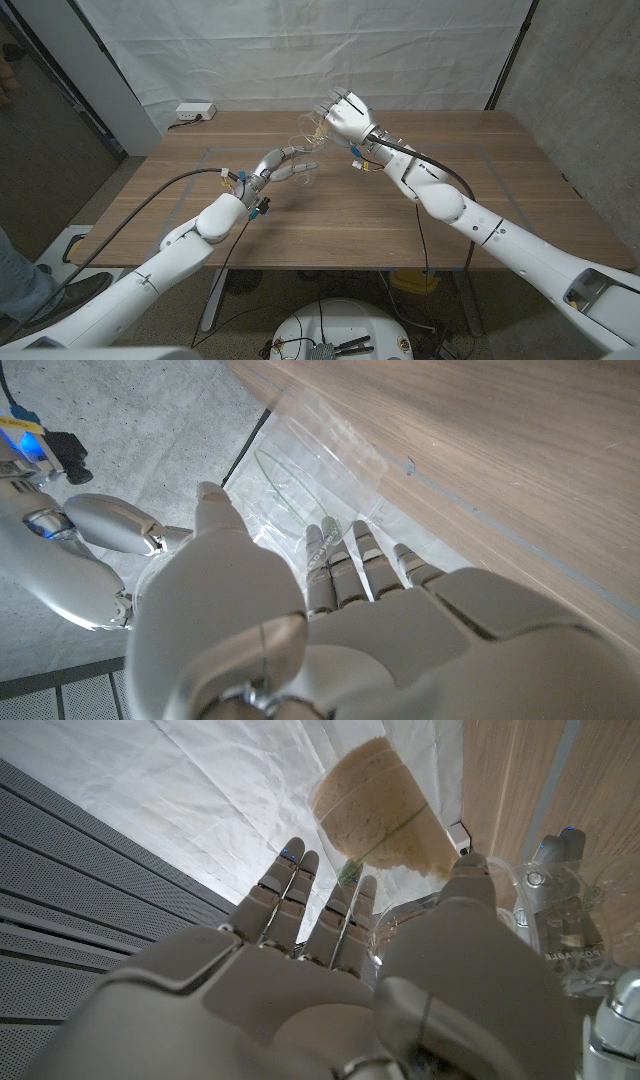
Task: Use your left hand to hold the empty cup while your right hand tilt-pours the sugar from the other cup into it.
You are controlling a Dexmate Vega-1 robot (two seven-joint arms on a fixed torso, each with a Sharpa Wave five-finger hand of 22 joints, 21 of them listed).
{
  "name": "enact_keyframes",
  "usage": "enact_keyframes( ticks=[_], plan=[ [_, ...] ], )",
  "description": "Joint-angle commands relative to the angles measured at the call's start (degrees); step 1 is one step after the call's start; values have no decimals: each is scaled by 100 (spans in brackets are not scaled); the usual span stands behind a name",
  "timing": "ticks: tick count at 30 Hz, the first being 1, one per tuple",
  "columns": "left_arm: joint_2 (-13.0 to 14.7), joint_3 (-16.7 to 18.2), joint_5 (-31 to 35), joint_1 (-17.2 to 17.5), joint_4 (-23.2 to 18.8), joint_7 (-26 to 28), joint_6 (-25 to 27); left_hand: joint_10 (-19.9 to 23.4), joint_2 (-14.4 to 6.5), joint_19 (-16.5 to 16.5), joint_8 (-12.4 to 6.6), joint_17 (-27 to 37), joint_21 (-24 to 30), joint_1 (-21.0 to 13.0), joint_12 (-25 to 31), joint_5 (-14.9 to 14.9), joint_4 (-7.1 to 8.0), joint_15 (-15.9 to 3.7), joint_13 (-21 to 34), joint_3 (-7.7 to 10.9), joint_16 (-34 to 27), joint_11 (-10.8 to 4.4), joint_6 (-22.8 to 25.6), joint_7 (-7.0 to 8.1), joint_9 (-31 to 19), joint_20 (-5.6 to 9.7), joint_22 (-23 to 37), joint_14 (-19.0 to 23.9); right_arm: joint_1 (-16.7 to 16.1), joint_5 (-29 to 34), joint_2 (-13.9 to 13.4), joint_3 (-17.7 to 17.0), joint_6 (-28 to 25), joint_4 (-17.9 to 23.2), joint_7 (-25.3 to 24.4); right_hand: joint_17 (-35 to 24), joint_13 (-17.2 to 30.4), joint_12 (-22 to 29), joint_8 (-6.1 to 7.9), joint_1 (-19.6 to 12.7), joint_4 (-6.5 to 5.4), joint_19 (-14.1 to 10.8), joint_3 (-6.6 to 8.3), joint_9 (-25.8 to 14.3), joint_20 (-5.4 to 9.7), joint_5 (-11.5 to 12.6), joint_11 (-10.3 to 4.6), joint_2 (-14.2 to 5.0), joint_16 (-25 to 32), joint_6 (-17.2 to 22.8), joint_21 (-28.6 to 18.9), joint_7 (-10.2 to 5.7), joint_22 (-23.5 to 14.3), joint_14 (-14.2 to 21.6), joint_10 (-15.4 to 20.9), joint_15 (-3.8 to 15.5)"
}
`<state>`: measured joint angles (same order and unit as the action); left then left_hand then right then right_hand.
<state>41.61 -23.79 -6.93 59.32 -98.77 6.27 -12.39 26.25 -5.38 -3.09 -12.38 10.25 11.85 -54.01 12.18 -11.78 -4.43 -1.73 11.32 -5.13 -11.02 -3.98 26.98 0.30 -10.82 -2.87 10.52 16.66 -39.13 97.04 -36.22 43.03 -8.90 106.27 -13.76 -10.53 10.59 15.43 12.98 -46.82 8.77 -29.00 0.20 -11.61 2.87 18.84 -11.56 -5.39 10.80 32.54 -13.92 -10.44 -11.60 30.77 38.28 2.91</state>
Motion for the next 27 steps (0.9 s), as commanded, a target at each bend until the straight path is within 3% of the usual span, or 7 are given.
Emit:
enact_keyframes(
  ticks=[1, 14, 27],
  plan=[
    [15, 25, -22, 16, -16, 9, -31, 26, -31, -10, 18, 13, -2, -3, -30, -1, -12, -3, 14, -46, 9, 26, 37, -41, -31, -54, 14, -15, 93, 116, -41, 36, 111, -14, -193, -10, 15, -23, 3, -228, 32, 38, 60, -8, 498, -29, 17, -187, -16, 76, -2, -86, -22, -45, 31, 669],
    [-10, 3, -19, -53, -6, -27, -56, 27, -31, -12, 22, 13, -2, -6, -31, -3, -11, 8, 14, -54, 11, 21, 43, -53, -32, -57, 14, -21, 195, 80, -54, 42, 240, -69, -149, -12, 16, -38, -14, -335, 43, 50, 119, -11, 500, -72, 17, -240, -17, 61, 0, -70, -28, -56, 30, 654],
    [21, 7, 42, -40, -129, 1, 3, 31, -31, -13, 27, 13, -2, -9, -32, -5, -9, 1, 14, -61, 9, 24, 47, -50, -32, -61, 14, -16, 151, 190, -152, 37, 165, -61, -487, -10, 17, -47, -18, -431, 55, 54, 168, -14, 504, -116, 19, -269, -16, 74, -3, -74, -33, -56, 36, 665]
  ],
)
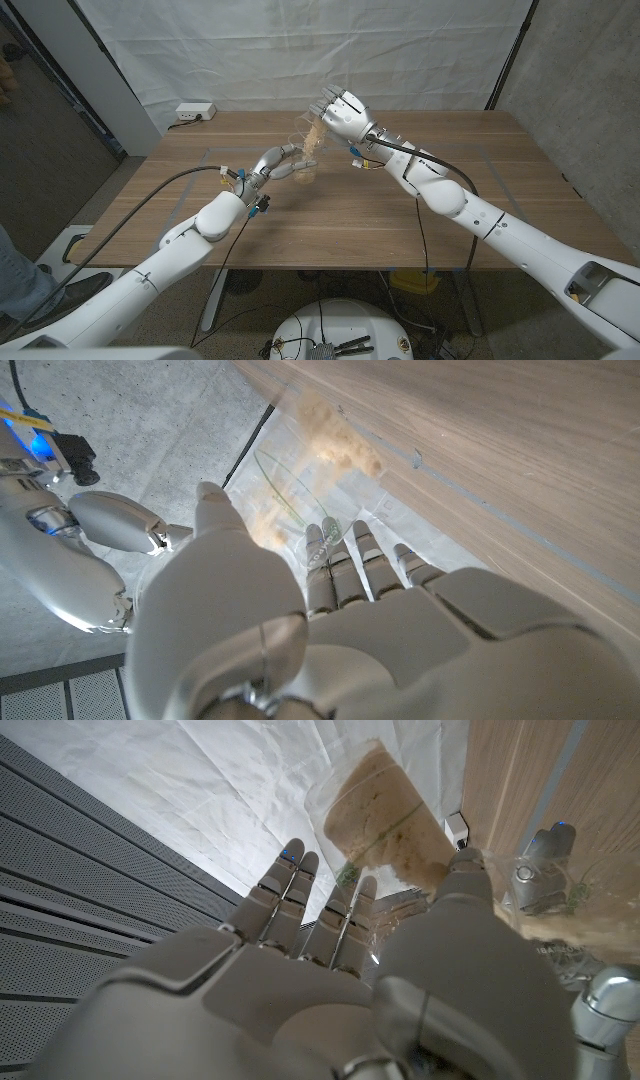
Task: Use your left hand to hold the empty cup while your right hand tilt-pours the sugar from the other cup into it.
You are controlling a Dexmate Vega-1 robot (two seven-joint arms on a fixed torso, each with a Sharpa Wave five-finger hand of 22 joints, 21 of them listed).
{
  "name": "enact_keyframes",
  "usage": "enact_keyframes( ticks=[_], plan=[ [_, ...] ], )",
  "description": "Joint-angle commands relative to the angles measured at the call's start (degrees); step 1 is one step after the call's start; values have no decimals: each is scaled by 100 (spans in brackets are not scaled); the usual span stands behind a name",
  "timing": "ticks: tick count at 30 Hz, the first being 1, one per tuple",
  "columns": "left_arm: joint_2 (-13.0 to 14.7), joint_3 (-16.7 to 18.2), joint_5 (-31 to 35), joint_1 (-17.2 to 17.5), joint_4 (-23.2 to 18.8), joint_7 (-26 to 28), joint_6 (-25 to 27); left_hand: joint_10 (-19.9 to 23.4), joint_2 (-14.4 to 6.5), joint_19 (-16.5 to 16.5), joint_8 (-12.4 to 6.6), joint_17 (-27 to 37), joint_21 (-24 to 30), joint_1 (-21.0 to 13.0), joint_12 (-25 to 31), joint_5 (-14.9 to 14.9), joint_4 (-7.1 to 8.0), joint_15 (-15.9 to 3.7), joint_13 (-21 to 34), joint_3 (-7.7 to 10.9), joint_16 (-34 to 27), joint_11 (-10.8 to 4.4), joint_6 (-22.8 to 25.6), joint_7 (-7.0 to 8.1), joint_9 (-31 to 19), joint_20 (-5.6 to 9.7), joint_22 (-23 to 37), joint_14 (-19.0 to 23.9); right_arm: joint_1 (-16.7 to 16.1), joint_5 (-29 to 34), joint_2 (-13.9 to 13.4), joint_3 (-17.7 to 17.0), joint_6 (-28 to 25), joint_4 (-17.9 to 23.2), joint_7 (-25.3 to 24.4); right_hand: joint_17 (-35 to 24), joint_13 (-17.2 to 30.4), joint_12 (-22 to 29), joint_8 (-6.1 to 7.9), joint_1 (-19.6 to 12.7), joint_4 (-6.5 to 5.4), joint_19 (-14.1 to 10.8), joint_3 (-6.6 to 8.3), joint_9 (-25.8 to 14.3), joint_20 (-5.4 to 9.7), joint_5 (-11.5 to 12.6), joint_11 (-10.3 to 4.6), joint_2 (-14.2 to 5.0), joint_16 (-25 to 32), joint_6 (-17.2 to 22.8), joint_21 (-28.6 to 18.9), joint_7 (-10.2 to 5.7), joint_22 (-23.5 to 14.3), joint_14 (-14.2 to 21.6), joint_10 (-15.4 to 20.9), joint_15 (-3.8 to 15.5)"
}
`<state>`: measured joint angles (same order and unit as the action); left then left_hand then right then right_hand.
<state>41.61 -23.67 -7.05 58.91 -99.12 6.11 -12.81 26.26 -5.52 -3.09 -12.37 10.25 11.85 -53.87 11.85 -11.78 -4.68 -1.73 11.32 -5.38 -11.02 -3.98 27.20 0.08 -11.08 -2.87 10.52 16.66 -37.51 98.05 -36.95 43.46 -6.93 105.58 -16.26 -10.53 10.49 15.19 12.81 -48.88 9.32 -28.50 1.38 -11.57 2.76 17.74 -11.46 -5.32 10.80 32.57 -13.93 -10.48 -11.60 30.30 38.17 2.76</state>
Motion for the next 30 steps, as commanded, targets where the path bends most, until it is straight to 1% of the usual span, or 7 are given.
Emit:
enact_keyframes(
  ticks=[1, 9, 18, 30],
  plan=[
    [22, -4, 57, 7, -105, 24, 48, 27, -17, -14, 27, 13, -2, -23, -1, -5, 16, 2, 14, -37, 8, 26, 24, -33, -5, -63, 14, -14, -6, 73, -89, -11, -8, 22, -221, -11, 28, -26, -1, -233, 1, 7, 55, -18, 516, -8, 6, -279, -16, 72, -2, -69, -34, -10, 44, 683],
    [31, 21, 52, 72, -155, 73, 20, 27, -19, -16, 31, 13, -2, -25, -1, -6, 18, 8, 14, -41, 9, 27, 24, -26, -5, -59, 14, -15, -48, 27, -119, -52, 21, 73, -102, -11, 28, -40, -9, -315, 12, 19, 100, -20, 518, -41, 2, -307, -19, 68, 0, -75, -38, -23, 30, 666],
    [47, 34, 56, 90, -164, 85, 10, 26, -21, -15, 33, 13, -1, -22, -2, -7, 22, 5, 14, -48, 8, 24, 29, -26, -5, -60, 14, -15, -104, 74, -117, -75, -48, 92, -227, -13, 29, -40, -7, -341, -1, 26, 116, -22, 515, -79, 3, -310, -18, 86, -1, -89, -41, -27, 48, 665],
    [53, 37, 43, 96, -150, 74, -13, 28, -20, -14, 39, 13, 0, -24, -2, -9, 24, 8, 14, -56, 9, 29, 26, -34, -5, -60, 14, -17, -122, 113, -106, -77, -85, 70, -248, -18, 30, -43, 0, -358, -24, 40, 133, -23, 512, -122, 4, -322, -12, 124, 1, -102, -46, -23, 61, 665]
  ],
)
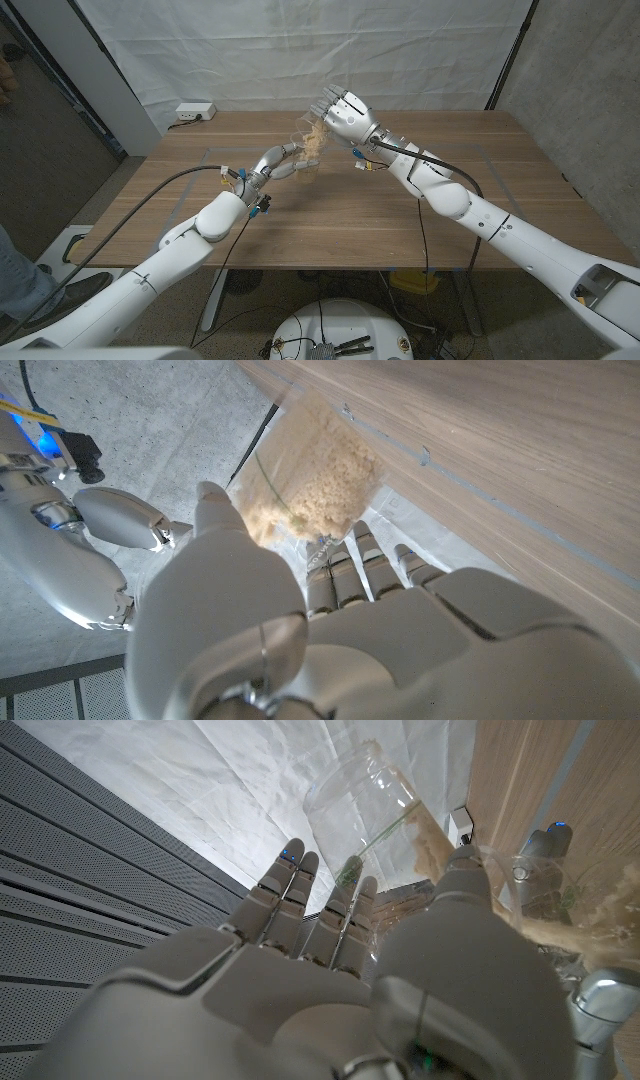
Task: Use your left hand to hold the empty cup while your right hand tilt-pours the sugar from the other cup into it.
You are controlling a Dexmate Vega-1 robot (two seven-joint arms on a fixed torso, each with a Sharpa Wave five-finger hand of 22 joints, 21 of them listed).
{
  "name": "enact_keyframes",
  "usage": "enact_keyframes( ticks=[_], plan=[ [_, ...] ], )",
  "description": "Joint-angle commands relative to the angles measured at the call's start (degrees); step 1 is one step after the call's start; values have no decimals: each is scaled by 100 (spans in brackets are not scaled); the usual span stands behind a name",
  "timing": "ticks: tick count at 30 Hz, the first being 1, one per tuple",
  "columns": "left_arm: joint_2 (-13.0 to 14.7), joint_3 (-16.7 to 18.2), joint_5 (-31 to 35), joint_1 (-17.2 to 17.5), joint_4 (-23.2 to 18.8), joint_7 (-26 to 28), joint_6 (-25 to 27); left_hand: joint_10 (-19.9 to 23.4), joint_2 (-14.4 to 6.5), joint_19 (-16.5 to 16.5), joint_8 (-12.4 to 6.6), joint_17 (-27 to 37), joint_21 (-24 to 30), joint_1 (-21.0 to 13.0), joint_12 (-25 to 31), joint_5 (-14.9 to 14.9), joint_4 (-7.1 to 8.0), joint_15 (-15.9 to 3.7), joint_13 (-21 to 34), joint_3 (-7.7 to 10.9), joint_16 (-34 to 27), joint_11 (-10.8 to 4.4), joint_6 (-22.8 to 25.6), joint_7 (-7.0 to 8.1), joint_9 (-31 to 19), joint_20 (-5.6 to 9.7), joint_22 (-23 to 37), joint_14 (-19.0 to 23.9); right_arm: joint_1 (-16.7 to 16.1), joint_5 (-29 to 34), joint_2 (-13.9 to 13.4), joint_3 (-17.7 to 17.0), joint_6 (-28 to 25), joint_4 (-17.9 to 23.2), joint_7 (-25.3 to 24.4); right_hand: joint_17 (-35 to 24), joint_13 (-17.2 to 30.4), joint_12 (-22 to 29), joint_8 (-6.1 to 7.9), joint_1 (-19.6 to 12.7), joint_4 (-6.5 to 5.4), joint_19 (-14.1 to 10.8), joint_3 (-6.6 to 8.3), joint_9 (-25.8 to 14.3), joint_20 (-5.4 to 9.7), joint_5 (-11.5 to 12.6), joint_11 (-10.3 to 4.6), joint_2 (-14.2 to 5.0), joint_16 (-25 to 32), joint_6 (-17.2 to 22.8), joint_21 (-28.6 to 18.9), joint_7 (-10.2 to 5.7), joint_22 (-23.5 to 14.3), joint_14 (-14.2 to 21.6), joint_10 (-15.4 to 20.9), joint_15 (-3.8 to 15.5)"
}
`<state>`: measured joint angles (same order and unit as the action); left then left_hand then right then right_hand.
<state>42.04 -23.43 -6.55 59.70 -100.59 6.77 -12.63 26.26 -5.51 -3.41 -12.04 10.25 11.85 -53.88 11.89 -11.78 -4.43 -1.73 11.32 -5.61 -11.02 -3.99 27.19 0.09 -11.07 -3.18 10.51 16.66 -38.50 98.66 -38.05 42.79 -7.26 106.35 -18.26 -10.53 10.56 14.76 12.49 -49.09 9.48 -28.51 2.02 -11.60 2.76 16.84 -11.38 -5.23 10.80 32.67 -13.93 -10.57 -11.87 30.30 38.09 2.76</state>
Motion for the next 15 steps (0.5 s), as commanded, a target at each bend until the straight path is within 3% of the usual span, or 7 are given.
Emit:
enact_keyframes(
  ticks=[1, 15],
  plan=[
    [10, 15, -9, 17, -5, 9, -29, 28, -21, 15, 5, 13, -1, -23, -6, -9, 0, 10, 14, -32, 9, 36, 29, -35, -7, -31, 15, -18, -19, 62, 1, -6, -51, -11, -58, -18, 22, 0, 31, -339, -41, 47, 71, -20, 512, -38, -5, -332, -12, 115, 3, -93, -18, -23, 70, 661],
    [18, 41, -19, -2, -13, 14, -37, 32, -21, 14, 6, 13, -1, -17, -5, -10, 7, 9, 14, -43, 7, 29, 37, -44, -7, -29, 15, -12, 16, 92, 42, 33, -60, -81, -133, -12, 24, -32, 17, -620, 21, 75, 214, -23, 549, -117, -25, -381, -17, 125, 0, -151, -30, -36, 42, 709]
  ],
)
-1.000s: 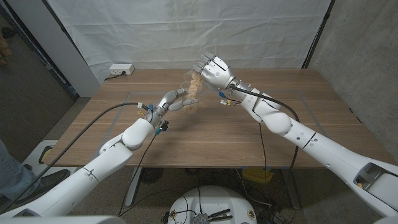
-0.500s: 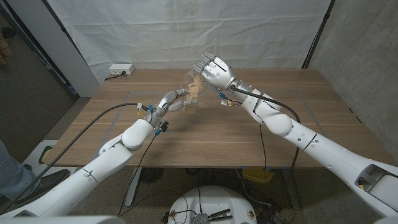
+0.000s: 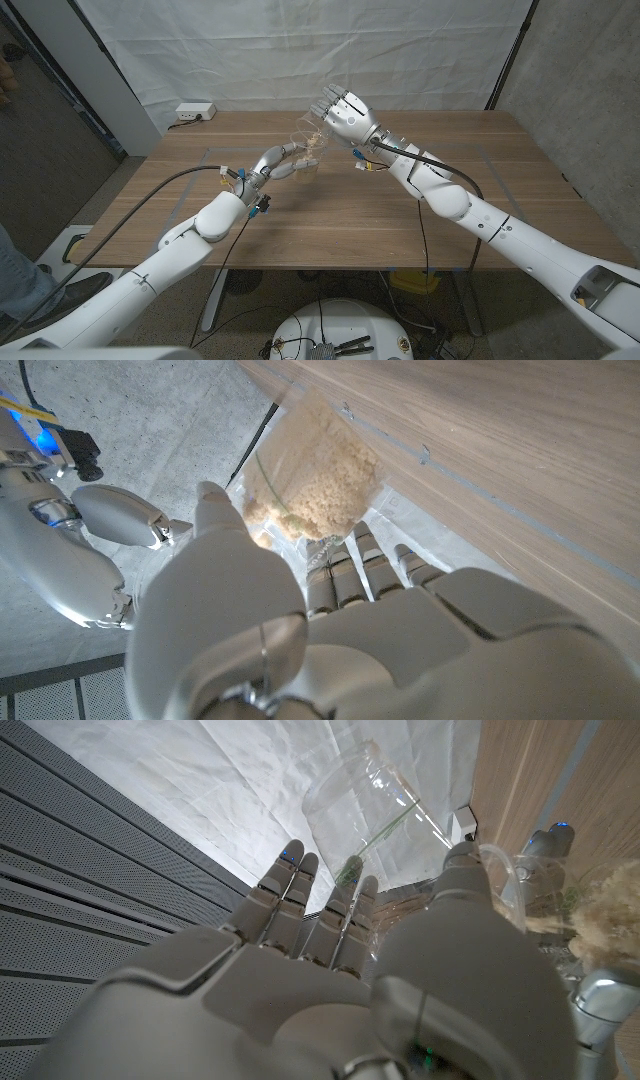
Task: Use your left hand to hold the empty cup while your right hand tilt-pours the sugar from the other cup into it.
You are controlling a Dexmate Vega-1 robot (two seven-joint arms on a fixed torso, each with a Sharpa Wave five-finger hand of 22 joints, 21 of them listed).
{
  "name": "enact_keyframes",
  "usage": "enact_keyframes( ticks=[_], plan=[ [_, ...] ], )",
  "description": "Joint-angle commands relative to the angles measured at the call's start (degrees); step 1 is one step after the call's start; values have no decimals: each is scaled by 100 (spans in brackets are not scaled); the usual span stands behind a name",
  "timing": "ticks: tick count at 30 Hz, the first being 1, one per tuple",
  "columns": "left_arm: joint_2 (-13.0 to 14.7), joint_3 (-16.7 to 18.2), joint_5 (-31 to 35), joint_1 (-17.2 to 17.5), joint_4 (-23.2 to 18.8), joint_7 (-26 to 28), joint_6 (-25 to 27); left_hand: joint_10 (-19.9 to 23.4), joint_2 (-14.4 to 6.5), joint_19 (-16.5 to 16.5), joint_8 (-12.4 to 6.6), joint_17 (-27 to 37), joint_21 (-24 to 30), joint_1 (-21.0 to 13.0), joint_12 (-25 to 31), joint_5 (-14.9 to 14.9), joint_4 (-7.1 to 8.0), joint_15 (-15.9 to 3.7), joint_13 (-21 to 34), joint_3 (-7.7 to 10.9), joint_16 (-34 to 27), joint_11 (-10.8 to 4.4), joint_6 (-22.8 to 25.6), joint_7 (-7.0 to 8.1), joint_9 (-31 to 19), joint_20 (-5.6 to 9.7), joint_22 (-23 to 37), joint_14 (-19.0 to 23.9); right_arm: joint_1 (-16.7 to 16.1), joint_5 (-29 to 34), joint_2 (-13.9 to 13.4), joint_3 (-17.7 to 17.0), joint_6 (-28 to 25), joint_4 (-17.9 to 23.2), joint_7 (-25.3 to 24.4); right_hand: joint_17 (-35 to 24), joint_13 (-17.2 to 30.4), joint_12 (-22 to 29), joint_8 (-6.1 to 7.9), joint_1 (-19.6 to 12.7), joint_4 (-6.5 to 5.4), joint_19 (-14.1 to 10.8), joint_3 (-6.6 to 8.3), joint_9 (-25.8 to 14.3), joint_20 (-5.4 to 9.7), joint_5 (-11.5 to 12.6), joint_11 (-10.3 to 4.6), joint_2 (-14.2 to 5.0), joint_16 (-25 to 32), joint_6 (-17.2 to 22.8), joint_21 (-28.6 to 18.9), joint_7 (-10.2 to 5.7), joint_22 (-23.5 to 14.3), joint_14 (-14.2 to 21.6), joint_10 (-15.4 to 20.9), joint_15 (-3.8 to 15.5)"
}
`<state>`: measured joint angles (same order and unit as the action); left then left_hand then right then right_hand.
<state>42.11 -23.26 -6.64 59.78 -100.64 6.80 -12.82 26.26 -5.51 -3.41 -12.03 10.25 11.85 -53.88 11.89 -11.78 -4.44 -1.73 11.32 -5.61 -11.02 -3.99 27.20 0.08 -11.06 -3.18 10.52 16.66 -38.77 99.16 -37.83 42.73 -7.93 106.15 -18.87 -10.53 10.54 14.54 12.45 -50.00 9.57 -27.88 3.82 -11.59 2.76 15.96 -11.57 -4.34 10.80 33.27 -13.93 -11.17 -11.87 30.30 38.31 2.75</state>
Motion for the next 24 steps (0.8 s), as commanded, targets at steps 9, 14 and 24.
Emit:
enact_keyframes(
  ticks=[9, 14, 24],
  plan=[
    [19, 30, -35, -14, -2, -10, -14, 29, -25, 16, 10, 14, 0, -11, -7, -11, 14, 5, 14, -49, 7, 34, 33, -46, -7, -27, 15, -13, -100, -289, 153, -35, -115, -66, -113, -11, 26, -23, 12, -582, 8, 17, 61, -25, 559, -65, -12, -463, -16, 63, -4, -114, -35, -36, 6, 728],
    [17, 18, -50, -27, 29, -41, -22, 25, -26, 13, 10, 14, -1, -8, -9, -11, 17, 11, 14, -53, 7, 29, 35, -40, -7, -27, 15, -13, -127, -272, 169, -36, -196, -32, -89, -13, 26, -26, 10, -597, 0, 20, 71, -25, 562, -80, -12, -463, -15, 64, -5, -118, -37, -35, 8, 740],
    [8, -7, -94, -57, 112, -122, -58, 32, -31, 13, 11, 15, 0, 3, -7, -11, 27, 9, 14, -61, 5, 29, 40, -24, -7, -21, 15, -7, -172, -359, 226, -60, -233, 67, -57, -22, 27, -23, 10, -551, -63, 7, 57, -26, 549, -137, -2, -441, 0, 86, -18, -102, -43, -11, 36, 730]
  ],
)
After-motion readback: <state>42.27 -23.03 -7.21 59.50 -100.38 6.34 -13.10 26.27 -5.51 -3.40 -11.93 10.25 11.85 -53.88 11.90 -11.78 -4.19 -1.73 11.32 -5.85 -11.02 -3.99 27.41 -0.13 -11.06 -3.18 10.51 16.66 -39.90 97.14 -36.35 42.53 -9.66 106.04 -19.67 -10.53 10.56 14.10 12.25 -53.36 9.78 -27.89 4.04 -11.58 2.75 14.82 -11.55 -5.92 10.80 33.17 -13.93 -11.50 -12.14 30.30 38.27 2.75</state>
